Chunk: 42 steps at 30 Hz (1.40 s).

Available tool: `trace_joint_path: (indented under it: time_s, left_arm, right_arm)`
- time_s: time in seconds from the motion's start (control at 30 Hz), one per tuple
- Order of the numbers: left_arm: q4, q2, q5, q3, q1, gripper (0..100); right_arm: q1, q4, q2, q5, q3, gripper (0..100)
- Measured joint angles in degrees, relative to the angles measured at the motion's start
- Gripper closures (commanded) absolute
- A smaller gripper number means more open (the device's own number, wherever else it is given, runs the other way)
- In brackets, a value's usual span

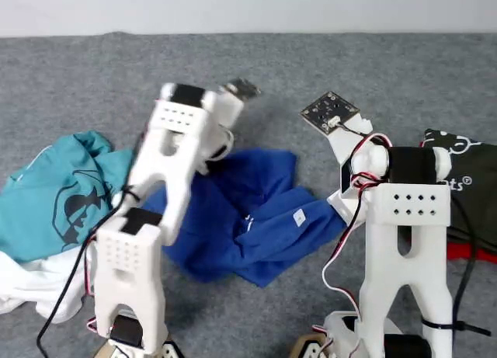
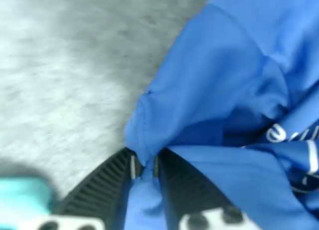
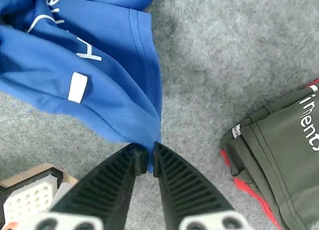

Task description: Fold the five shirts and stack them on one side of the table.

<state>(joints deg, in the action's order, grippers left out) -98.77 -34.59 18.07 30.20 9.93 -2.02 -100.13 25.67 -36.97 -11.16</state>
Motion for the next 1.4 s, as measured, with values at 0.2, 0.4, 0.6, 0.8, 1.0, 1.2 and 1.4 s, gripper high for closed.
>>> trace_joint_path:
  time_s: [0.2,0.4,0.6,0.8,1.0,1.2,1.4]
  left_arm:
    - [-0.09,9.14,0.09,0.00,-8.70,99]
    - [-0.09,15.12,4.31,-5.89,-17.49,99]
    - [-0.09,18.81,9.32,-22.33,-20.04,97]
    - [-0.09,19.34,9.93,-25.58,-22.51,83]
    - [-0.09,24.70,9.93,-24.70,-23.65,82]
    - [-0.09,33.41,9.93,-30.15,-21.80,82]
    - [-0.09,36.84,9.93,-36.66,-21.27,82]
  right_arm:
    - [1.49,1.05,0.00,0.00,0.26,98.8]
    - [2.02,1.93,0.00,-0.18,0.26,98.8]
    - [0.70,3.08,0.00,-0.70,0.26,98.8]
    - [-1.23,3.08,0.00,-0.70,0.26,98.8]
    - [-1.49,3.08,0.00,-0.70,0.26,98.8]
    - [-1.58,2.73,0.00,0.18,0.26,98.8]
    - [-1.67,2.55,0.00,0.18,0.26,98.8]
